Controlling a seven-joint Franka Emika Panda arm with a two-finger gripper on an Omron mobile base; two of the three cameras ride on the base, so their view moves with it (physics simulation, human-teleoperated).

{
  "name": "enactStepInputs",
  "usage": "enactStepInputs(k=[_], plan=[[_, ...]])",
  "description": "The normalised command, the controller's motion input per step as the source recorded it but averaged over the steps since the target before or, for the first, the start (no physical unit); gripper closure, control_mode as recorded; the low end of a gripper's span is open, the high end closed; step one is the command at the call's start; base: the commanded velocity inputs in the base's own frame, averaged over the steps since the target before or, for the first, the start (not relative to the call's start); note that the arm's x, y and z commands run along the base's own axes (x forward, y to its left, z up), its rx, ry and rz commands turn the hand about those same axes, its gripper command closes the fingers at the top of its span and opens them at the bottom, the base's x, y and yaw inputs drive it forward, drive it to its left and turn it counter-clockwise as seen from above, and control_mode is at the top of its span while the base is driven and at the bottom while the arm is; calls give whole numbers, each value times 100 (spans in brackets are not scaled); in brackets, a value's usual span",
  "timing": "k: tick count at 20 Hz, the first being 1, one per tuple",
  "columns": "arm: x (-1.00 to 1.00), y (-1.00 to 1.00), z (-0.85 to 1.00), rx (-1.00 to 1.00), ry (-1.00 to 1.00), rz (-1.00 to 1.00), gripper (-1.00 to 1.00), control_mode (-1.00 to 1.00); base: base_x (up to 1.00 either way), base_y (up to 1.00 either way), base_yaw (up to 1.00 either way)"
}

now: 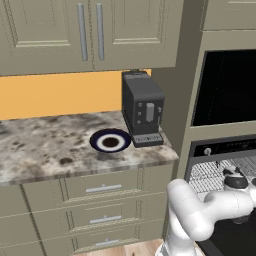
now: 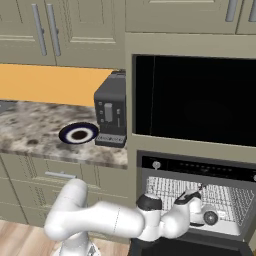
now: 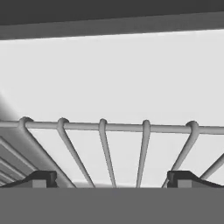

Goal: Take the fish from the oven and place it on the plate on the counter.

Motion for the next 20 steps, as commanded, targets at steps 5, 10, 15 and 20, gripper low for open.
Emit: enactStepInputs(k=[5, 10, 15, 20], plan=[[-30, 15, -100, 0, 0, 3, -100, -100, 0, 0, 0], [-7, 17, -100, 2, 0, 0, -100, -100, 0, 0, 0], [-37, 8, -100, 4, -1, 0, -100, -100, 0, 0, 0], [-39, 10, -100, 0, 0, 0, -100, -100, 0, 0, 0]])
